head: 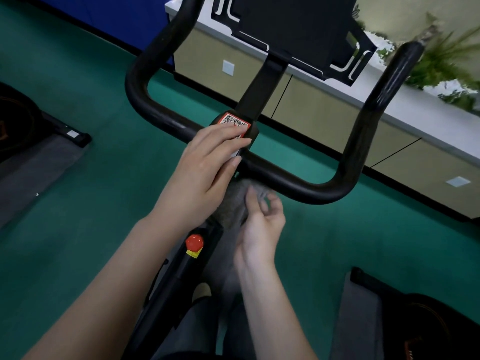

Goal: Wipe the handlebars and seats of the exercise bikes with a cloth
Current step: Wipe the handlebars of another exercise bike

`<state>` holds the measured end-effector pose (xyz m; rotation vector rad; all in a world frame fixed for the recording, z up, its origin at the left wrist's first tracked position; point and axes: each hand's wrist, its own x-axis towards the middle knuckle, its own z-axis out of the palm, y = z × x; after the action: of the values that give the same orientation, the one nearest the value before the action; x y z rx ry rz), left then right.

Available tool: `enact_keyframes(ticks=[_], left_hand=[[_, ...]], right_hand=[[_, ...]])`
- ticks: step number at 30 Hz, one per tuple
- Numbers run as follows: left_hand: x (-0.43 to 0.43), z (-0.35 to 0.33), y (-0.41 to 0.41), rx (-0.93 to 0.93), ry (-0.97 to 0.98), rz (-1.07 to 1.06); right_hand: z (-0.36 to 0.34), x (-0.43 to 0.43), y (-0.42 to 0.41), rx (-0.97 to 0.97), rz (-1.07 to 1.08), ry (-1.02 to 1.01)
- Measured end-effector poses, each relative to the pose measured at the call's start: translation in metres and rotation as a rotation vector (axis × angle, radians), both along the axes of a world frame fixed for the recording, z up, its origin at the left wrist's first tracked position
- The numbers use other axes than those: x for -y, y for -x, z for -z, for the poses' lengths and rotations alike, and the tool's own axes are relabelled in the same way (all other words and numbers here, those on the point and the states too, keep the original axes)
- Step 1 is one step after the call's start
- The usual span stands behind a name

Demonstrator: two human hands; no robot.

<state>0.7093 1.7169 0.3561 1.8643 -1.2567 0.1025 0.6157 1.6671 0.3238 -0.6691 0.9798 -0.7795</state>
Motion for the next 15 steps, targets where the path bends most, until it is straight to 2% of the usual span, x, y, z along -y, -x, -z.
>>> enact_keyframes(ticks=[6, 12, 15], left_hand=[[0.0, 0.003, -0.001, 0.022, 0.005, -0.002], [0.001, 0.003, 0.003, 0.089, -0.038, -0.031], [0.003, 0.0, 0.01, 0.186, -0.105, -0.082]], right_hand=[[-0.005, -0.003, -0.007, 0.06, -0.049, 0.019], [-0.013, 0.02, 0.016, 0.05, 0.149, -0.017], [-0.015, 0.012, 0.016, 0.051, 0.102, -0.019]])
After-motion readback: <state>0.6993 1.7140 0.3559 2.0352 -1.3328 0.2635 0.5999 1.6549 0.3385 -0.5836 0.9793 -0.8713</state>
